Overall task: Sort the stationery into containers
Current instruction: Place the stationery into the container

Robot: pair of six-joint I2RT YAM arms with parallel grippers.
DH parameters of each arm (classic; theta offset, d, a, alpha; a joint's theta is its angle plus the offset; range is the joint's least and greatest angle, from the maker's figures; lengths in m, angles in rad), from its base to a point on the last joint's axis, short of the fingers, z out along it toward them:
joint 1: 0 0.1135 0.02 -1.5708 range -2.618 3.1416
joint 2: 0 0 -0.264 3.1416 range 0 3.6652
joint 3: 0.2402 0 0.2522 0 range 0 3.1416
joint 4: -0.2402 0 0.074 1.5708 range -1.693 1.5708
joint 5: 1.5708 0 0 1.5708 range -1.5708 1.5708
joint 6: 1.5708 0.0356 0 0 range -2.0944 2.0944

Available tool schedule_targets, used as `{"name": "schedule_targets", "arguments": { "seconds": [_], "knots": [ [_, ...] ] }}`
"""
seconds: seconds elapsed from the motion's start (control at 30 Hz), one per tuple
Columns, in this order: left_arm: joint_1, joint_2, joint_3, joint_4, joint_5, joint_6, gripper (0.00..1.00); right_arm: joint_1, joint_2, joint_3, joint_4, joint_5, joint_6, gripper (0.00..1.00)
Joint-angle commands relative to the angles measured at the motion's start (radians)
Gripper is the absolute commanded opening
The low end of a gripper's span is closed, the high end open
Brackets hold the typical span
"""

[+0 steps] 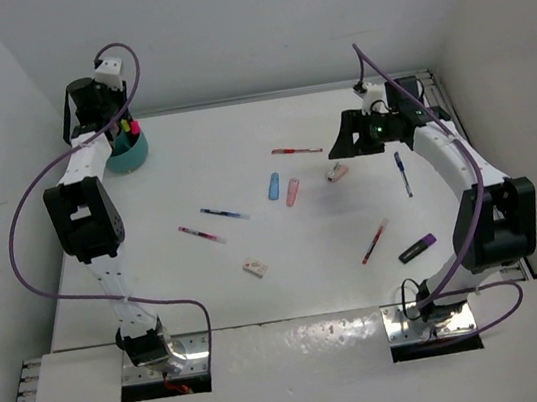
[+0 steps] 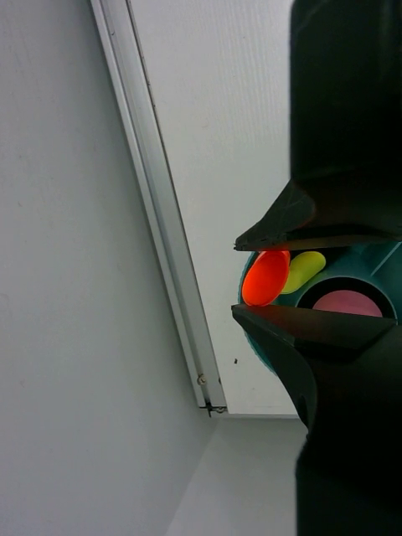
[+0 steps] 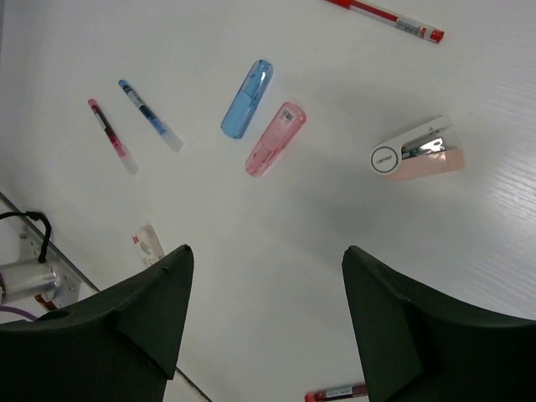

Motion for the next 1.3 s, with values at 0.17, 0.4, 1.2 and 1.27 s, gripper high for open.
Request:
{"name": "schedule_targets", "arguments": {
  "seconds": [0.17,0.4,1.2,1.27],
  "knots": [
    [0.002,-0.056,0.019,-0.026,-0.04,0.018,0.0,0.002,-0.029,0.0,0.014,-0.01,-0.018,0.7],
    [-0.003,-0.007,0.091,-0.124,-0.062,0.03,0.0,0.002,-0.024,-0.003,-0.003,0.001,-0.022,0.71],
    [-0.014,0.056,0.159,-0.158,-0.037,-0.007,0.87,-0.001,-0.028,-0.02,-0.032,0.016,-0.038,0.71],
    [-0.015,0.045,0.159,-0.148,-0.03,-0.011,0.88,-0.001,-0.032,-0.025,-0.032,0.016,-0.038,0.71]
  ]
}}
